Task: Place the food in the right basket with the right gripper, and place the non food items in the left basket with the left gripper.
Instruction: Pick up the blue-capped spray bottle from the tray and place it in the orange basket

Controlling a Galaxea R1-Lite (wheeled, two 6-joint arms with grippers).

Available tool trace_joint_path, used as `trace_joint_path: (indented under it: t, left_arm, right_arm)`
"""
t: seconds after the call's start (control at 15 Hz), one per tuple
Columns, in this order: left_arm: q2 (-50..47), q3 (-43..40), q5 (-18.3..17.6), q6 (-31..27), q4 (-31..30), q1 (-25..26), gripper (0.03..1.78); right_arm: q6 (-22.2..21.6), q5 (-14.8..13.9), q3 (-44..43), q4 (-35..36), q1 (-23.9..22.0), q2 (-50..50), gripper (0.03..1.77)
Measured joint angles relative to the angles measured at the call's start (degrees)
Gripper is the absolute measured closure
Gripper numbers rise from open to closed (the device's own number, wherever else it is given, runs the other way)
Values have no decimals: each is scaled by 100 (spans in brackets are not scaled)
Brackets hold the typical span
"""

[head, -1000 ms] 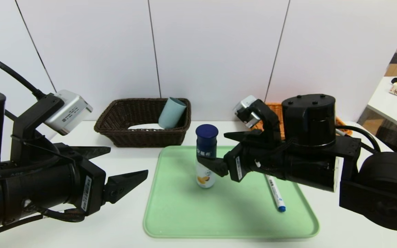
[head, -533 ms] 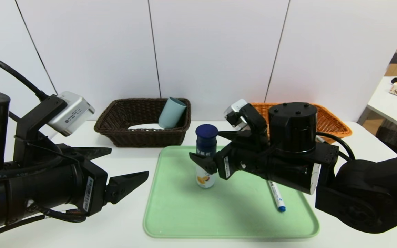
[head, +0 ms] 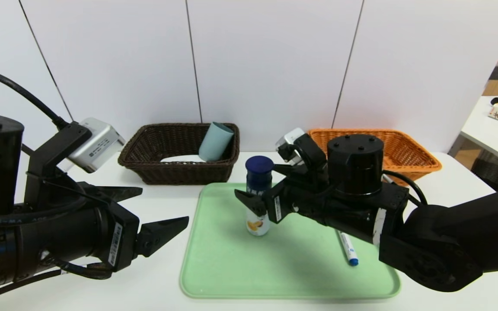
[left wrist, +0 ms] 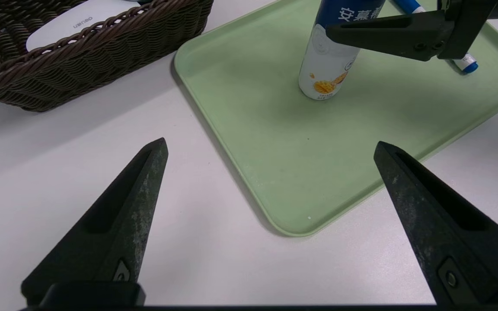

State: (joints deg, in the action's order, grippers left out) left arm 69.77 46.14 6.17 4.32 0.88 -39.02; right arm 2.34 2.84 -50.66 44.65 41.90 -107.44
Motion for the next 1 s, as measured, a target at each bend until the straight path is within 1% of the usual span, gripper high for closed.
trace_joint_path:
  t: [0.53,0.67,0.8,0.93,1.0]
  left_arm:
    - [82,7,-9,-2,-9,0,12]
    - [110,9,-9,0,-9,0,12]
    - [129,18,-9,1,-11,0,12]
    - [148,18,5,4,-9,0,12]
    - [160,18,9,4,-11,0,12]
  right_arm:
    - [-6,0,-21,0,-6,-144,10]
    - [-9,-1,-22,-1,-9,-150,46]
    - [-9,-1,-27,0,-11,-152,75]
    - [-11,0,-24,0,-9,-157,96]
    - [-9,2,-24,2,-9,-163,102]
